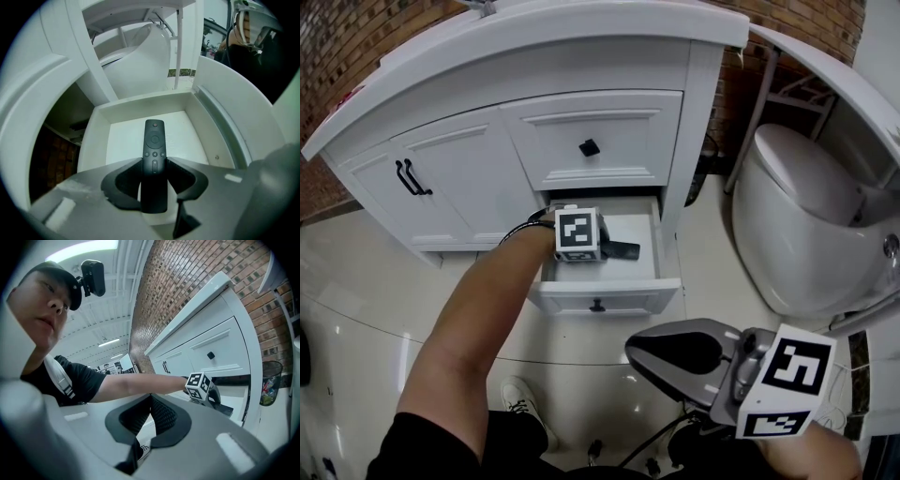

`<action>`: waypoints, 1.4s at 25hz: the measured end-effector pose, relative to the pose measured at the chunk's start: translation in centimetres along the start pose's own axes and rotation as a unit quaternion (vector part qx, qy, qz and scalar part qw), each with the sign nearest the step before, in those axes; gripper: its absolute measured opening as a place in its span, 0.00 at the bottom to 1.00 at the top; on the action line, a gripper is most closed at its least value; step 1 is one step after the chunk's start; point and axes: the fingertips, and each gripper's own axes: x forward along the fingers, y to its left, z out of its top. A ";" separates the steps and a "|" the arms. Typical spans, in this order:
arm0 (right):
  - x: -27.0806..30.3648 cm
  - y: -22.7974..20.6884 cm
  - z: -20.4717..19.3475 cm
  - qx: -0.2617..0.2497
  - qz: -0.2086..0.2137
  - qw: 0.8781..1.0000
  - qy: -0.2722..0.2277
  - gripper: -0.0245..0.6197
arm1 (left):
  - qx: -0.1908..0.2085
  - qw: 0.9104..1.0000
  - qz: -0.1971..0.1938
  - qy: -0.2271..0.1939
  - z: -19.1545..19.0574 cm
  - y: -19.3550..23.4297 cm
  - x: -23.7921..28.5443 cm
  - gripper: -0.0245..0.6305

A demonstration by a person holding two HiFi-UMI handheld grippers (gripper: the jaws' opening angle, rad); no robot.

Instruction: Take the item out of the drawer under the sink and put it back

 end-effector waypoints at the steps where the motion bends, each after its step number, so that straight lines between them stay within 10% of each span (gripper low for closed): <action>1: -0.1 -0.2 0.0 0.001 -0.004 1.000 -0.002 0.05 | 0.003 1.000 0.010 -0.007 0.4 0.2 -0.3 0.29; 13: 0.5 1.9 0.7 -0.042 -0.015 0.999 -0.004 0.05 | -0.081 0.984 0.100 -0.124 3.4 0.5 -10.5 0.29; 23: 0.4 0.5 0.1 -0.054 -0.057 0.997 0.003 0.05 | -0.176 0.926 0.197 -0.271 4.6 -2.3 -21.5 0.29; 30: 0.3 1.0 0.5 -0.056 -0.059 0.997 -0.004 0.05 | -0.191 0.913 0.196 -0.302 6.4 -9.2 -25.9 0.29; 35: 0.3 1.7 0.4 -0.063 -0.054 0.997 -0.003 0.05 | -0.233 0.869 0.223 -0.376 7.2 -13.2 -30.5 0.29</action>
